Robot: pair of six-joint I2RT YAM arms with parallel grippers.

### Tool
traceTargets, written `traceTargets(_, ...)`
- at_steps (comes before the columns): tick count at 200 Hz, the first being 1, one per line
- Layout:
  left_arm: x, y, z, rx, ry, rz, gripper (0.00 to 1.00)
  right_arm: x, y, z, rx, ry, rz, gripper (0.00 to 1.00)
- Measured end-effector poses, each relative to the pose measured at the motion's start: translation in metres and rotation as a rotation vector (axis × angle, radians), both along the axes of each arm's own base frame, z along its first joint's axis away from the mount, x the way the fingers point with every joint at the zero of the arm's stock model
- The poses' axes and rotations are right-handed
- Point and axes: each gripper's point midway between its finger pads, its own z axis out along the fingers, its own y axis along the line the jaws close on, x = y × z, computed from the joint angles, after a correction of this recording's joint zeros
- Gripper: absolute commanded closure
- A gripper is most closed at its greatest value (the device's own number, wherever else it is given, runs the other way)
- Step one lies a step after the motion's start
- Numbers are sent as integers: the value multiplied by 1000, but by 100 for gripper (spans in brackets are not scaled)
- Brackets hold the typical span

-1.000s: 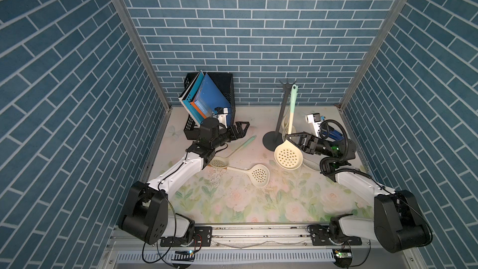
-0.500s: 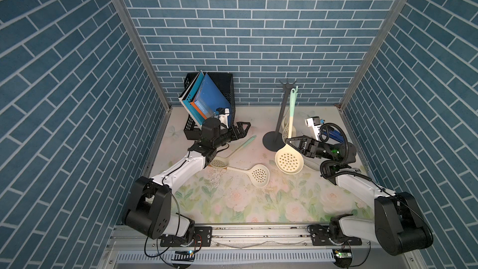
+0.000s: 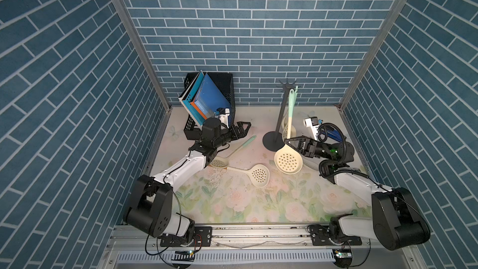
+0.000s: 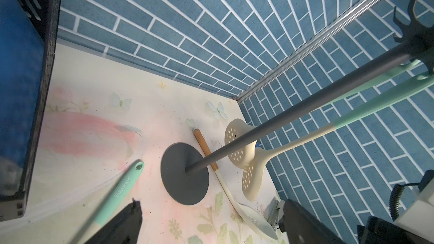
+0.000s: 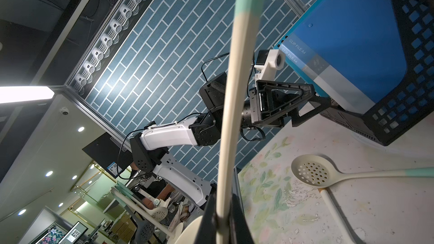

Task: Hang the skimmer on the kitchen utensil rack
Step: Hang the skimmer on the rack.

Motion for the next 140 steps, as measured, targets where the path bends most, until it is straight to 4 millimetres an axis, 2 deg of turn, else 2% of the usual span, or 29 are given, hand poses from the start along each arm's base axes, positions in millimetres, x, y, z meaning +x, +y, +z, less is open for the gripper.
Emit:
traceTargets(106,-1,-4,2,-11,-6,-15,0,-2,5,-6,-10,13,26,100)
traceTargets(140,-1,-4,2,-12,-6,-15,0,4,6,-14,-16,24,23,100)
